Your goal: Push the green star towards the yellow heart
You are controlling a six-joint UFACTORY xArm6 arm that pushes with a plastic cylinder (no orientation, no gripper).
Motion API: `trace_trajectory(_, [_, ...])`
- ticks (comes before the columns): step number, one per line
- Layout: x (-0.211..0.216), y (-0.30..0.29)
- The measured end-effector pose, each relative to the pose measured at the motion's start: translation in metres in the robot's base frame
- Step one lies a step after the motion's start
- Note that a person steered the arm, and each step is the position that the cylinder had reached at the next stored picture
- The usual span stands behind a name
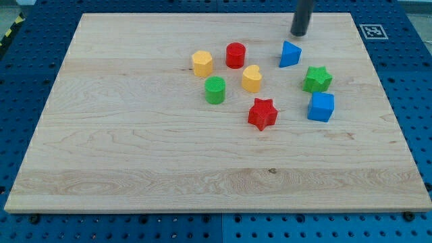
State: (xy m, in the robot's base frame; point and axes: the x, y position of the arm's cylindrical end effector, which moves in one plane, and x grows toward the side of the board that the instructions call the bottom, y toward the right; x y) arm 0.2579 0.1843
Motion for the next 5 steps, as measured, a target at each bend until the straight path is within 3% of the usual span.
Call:
trace_trajectory(2, [0.057,0.051])
trace_trajectory(4, [0.133,0.046])
trace_trajectory(5, [0.144,0.046])
